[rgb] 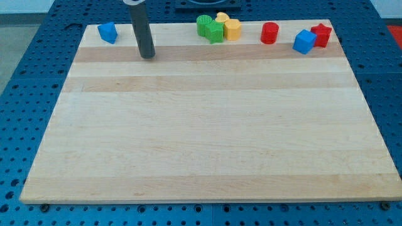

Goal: Push the yellow heart into the green circle

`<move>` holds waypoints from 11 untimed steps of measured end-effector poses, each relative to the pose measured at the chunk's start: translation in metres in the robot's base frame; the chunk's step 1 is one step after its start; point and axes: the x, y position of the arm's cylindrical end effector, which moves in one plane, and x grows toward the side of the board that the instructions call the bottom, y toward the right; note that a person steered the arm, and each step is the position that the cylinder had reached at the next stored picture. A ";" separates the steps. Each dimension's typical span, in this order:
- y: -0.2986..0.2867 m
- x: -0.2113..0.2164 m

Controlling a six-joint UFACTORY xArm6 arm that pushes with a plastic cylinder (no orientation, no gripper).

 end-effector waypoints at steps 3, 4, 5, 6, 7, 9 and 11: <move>0.137 -0.022; 0.166 -0.041; 0.203 -0.050; 0.219 -0.063; 0.222 -0.083; 0.219 -0.120; 0.117 -0.083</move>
